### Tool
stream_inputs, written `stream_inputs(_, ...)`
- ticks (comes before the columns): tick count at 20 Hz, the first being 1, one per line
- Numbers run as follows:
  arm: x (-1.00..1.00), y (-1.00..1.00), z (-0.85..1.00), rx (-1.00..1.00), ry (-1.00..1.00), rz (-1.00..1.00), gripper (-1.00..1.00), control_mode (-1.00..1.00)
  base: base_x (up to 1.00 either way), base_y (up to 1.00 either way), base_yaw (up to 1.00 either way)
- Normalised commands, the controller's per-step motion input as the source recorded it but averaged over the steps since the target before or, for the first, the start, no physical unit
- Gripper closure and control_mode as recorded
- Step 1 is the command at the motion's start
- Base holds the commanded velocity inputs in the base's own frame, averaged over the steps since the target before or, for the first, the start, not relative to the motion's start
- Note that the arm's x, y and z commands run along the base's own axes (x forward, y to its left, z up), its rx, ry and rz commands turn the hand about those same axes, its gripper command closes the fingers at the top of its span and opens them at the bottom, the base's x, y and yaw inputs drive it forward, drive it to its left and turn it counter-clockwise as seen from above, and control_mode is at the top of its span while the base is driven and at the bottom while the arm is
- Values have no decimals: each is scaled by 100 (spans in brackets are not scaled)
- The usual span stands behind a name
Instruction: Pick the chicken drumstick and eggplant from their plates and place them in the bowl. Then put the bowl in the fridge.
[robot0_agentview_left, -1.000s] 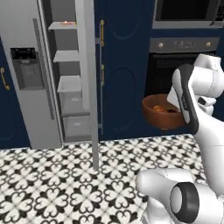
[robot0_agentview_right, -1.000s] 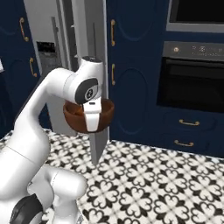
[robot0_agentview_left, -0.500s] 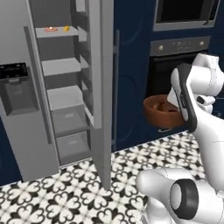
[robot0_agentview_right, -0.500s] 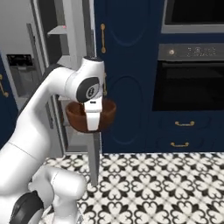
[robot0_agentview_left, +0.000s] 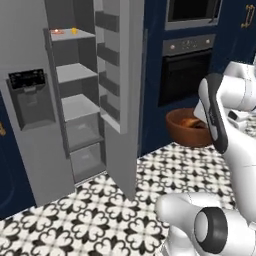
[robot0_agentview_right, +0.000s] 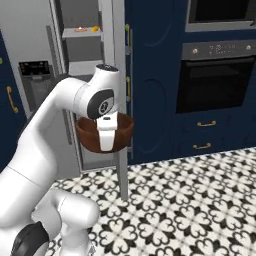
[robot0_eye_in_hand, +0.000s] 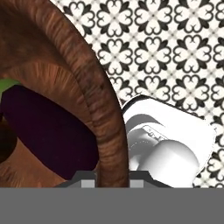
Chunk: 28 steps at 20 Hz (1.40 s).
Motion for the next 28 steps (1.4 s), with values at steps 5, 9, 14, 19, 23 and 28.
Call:
stream_inputs(5,0,0,0,0,0,0,100,100,69,100,-38)
stream_inputs(9,0,0,0,0,0,0,100,100,90,100,-26)
stream_inputs(14,0,0,0,0,0,0,100,100,1,55,2)
stream_inputs(19,0,0,0,0,0,0,100,100,29,11,30)
stream_inputs(23,0,0,0,0,0,0,100,100,32,30,44)
stream_inputs(28,0,0,0,0,0,0,100,100,54,20,32)
